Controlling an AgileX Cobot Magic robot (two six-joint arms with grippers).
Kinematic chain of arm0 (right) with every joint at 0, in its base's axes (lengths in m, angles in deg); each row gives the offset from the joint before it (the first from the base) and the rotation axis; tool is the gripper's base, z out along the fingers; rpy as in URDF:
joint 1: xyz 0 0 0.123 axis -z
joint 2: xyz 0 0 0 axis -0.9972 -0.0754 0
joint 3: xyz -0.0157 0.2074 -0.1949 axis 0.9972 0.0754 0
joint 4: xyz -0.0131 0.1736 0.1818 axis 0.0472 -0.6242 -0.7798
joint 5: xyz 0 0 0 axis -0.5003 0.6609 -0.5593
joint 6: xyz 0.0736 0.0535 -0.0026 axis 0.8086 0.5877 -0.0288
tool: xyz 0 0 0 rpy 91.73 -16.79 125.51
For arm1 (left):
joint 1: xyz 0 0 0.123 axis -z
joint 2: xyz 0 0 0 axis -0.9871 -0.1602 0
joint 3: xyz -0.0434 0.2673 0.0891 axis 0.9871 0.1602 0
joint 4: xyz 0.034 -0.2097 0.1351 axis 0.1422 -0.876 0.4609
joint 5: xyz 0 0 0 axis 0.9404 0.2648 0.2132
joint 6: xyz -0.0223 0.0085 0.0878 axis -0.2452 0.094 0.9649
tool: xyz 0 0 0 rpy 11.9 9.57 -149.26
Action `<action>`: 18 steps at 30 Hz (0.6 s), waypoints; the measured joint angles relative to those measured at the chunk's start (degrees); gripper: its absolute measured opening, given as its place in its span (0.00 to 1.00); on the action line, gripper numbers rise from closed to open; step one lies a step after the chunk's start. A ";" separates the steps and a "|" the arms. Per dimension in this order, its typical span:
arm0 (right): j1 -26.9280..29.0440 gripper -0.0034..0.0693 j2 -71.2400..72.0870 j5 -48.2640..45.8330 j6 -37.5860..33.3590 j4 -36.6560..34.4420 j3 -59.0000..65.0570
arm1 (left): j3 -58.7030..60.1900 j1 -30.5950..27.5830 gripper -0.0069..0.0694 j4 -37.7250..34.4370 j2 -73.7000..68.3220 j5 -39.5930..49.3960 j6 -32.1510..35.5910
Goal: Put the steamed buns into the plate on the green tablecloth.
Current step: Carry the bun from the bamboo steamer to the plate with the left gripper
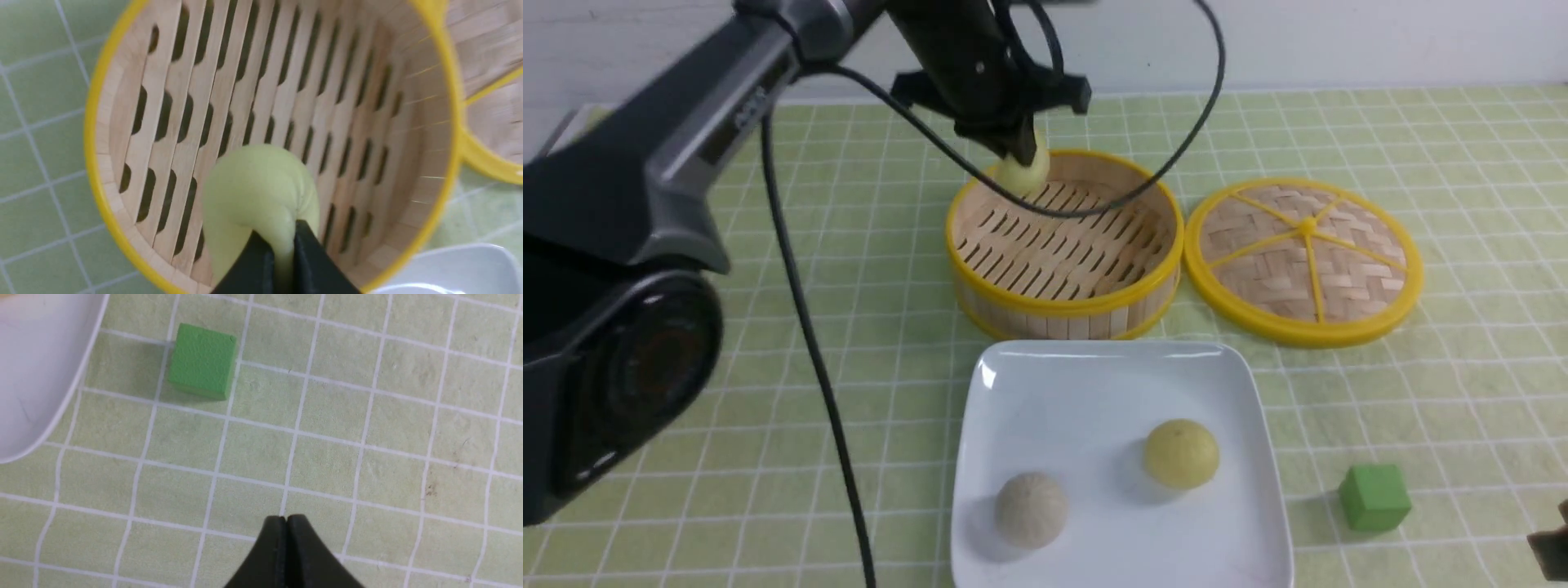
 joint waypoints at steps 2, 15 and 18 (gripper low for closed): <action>0.00 0.06 0.00 -0.07 0.00 0.00 0.00 | 5.85 0.00 0.12 -1.98 6.49 0.00 0.00; 0.00 0.07 0.06 -2.37 0.00 0.78 0.00 | 49.18 0.04 0.37 -19.99 13.65 -7.21 11.64; 0.00 0.07 3.24 -4.74 0.00 0.59 0.00 | 50.03 0.04 0.55 -19.96 11.97 -10.02 11.83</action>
